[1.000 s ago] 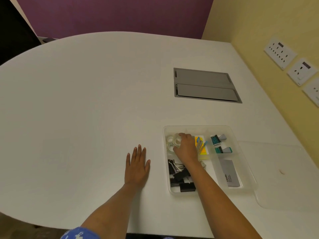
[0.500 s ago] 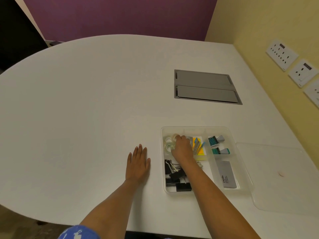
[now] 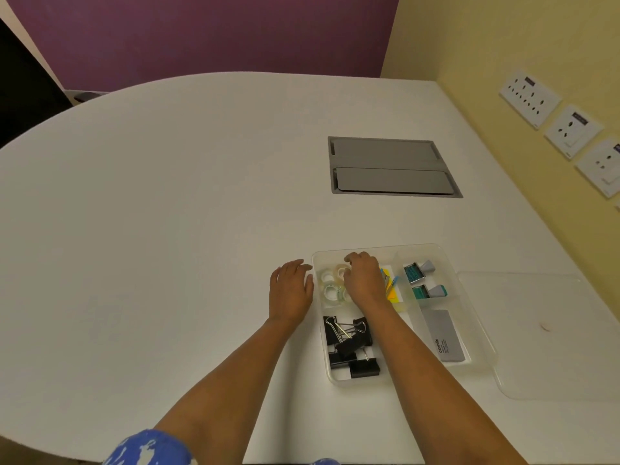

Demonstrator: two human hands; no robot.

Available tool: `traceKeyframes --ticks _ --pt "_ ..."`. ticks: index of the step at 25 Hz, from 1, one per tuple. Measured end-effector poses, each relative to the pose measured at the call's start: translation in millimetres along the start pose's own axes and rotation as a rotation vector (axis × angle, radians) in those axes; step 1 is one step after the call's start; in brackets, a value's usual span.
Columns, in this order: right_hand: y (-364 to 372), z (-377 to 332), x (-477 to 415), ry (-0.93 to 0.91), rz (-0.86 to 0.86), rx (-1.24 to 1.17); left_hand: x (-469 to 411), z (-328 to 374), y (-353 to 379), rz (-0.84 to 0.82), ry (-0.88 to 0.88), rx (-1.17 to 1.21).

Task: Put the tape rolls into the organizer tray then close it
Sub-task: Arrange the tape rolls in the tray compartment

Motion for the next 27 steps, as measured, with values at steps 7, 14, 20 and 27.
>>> traceKeyframes --ticks 7,14,20,27 --pt "0.4 8.7 -15.2 -0.104 -0.036 0.117 -21.9 17.4 17.3 -0.101 0.042 -0.078" --pt "4.0 7.1 -29.3 -0.340 -0.097 0.251 -27.0 25.0 35.4 -0.227 -0.049 -0.185" --pt "8.0 8.9 -35.9 -0.426 -0.063 0.327 -31.1 24.3 37.5 -0.281 -0.077 -0.231" --pt "12.7 4.2 -38.0 -0.564 -0.010 0.420 -32.0 22.2 37.5 -0.354 -0.083 -0.280"
Point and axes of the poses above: each hand's wrist, its own x-axis away from the middle knuckle, its own y-axis out of the palm, z = x × y, the point moved 5 cm from there along -x, towards the middle knuckle, and after that the axes turned 15 degrees about y, right-handed, at the moved point
